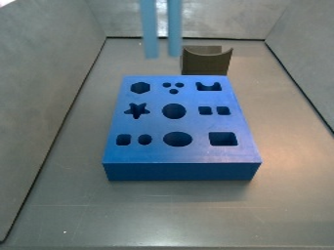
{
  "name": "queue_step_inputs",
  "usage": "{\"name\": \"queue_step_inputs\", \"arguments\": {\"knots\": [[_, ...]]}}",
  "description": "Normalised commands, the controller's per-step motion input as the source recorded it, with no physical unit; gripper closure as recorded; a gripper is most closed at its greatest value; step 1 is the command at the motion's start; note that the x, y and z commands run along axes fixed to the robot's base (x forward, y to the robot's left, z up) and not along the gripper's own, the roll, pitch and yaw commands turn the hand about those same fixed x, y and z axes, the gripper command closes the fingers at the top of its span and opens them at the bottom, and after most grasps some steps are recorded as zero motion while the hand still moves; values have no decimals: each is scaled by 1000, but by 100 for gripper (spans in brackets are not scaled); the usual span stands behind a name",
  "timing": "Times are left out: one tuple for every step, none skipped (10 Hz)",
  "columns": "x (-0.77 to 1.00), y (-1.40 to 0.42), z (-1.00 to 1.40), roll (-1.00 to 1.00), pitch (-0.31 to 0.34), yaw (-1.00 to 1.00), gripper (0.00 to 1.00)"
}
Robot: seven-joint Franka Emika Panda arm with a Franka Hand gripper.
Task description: Insert the square-circle object.
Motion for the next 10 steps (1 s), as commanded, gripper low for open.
{"name": "queue_step_inputs", "arguments": {"knots": [[-303,-826,-1000,184,137,300,100],[-217,-877,-971,199,156,311,100],[-183,-949,-963,180,107,251,100],[-237,-1000,-994,160,-29,114,100],[0,-574,-1000,89,-139,-111,100],[0,-480,-886,63,-10,-194,100],[-29,-380,-614,0,0,-220,100],[0,0,-106,-63,0,-83,100],[23,137,0,-33,30,-34,100],[37,183,-60,0,19,-40,100]]}}
